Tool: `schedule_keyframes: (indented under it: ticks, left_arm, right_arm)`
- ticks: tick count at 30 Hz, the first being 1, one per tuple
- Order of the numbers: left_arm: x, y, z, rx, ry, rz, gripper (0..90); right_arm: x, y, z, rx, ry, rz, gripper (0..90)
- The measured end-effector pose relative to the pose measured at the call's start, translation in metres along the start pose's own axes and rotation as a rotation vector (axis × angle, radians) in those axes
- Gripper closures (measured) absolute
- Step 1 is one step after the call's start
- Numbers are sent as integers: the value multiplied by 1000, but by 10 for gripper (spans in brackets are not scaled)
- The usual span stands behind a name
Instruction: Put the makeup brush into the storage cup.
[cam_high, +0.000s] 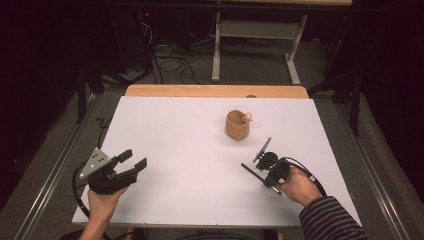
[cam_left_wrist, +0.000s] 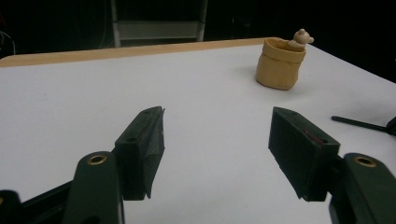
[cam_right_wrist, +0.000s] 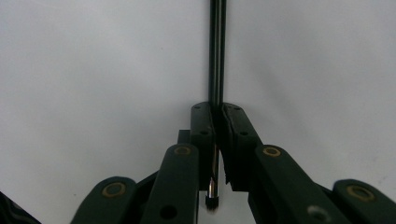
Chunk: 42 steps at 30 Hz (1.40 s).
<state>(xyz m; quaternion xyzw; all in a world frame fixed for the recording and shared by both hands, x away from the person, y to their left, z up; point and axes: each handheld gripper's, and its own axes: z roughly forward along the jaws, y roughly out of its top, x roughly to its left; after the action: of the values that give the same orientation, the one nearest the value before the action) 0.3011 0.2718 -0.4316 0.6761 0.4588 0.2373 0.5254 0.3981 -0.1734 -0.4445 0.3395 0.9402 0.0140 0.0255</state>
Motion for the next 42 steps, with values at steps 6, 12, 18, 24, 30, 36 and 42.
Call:
schedule_keyframes:
  ticks: [6,12,18,24,30,36,42]
  left_arm:
    - [0,0,0,2,0,1,362]
    - [0,0,0,2,0,1,362]
    - [0,0,0,2,0,1,362]
    - [0,0,1,2,-1,2,362]
    - [0,0,1,3,-1,0,362]
    - [0,0,1,5,-2,-1,362]
    - [0,0,1,5,-3,0,362]
  right_arm:
    - [0,-1,0,-6,-2,-9,858]
    - [0,-1,0,-7,0,-7,858]
    - [-1,-1,-1,-9,1,-16,858]
    - [-1,-1,-2,-13,5,-14,858]
    - [-2,-2,-3,-23,10,-18,858]
    - [-2,-3,-4,-26,12,-18,858]
    - [-3,-3,-5,-30,12,-23,858]
